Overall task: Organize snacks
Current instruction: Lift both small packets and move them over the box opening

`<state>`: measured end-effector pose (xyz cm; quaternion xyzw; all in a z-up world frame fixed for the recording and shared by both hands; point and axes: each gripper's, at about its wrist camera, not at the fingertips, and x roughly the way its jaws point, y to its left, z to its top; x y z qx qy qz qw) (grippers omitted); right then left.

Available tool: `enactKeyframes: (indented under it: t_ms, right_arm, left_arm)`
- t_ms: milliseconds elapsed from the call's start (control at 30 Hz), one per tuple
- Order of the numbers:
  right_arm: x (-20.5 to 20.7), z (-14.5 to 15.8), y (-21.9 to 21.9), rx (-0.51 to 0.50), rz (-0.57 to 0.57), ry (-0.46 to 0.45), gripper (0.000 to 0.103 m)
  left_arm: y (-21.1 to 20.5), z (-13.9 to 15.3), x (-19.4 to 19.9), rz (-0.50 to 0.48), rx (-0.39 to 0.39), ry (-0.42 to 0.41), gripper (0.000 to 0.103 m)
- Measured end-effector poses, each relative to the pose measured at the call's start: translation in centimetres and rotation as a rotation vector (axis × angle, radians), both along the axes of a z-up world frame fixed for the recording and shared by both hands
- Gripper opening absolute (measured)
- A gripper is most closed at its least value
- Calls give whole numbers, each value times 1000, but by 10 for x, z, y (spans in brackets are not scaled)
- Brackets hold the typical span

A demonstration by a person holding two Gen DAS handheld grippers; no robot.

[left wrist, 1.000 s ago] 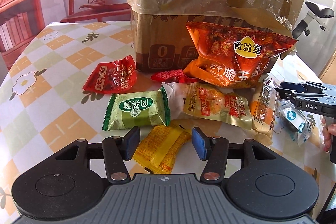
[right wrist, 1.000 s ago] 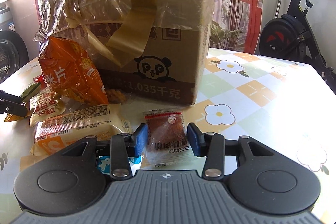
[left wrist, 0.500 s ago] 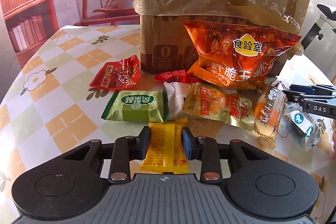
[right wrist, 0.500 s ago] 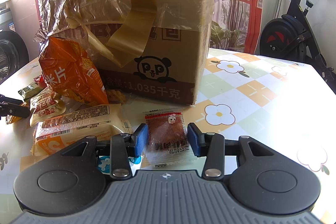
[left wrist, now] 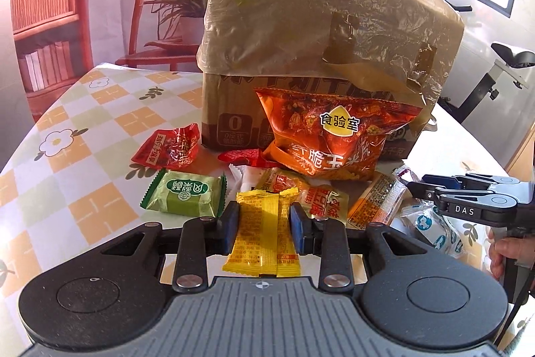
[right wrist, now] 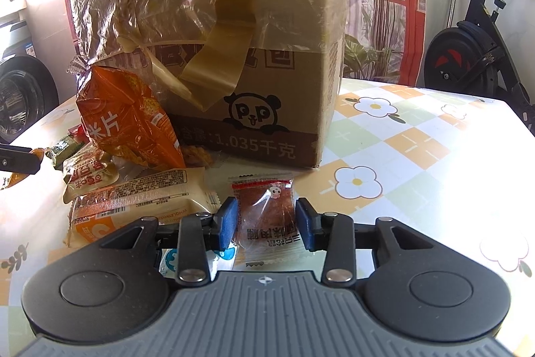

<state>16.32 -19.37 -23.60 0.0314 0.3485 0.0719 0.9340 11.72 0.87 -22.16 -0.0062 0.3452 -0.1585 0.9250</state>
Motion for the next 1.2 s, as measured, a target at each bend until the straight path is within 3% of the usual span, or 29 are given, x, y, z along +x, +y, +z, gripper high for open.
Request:
enactKeyframes:
  t_ms: [200, 333, 667, 867, 1000, 1067, 1200]
  right_arm:
    - [-15, 17, -3, 19, -11, -52, 40]
    - [-28, 35, -3, 12, 4, -115, 40]
    - [-35, 121, -10, 75, 2, -349, 40]
    - [-3, 177, -11, 62, 27, -458, 40]
    - [41, 194, -12, 79, 10, -433, 40]
    - [65, 197, -13, 108, 7, -381, 40]
    - [101, 192, -4, 51, -11, -299, 41]
  left_arm:
    - [5, 11, -4, 13, -32, -29, 34]
    - [-1, 27, -9, 9, -1, -95, 34]
    - [-6, 113, 4, -23, -47, -338, 34]
    - [-25, 157, 34, -37, -43, -430, 34]
    - [-44, 172, 67, -26, 15, -440, 34]
    - [-53, 177, 89, -29, 33, -408, 34]
    - [-62, 178, 127, -19, 46, -341, 35]
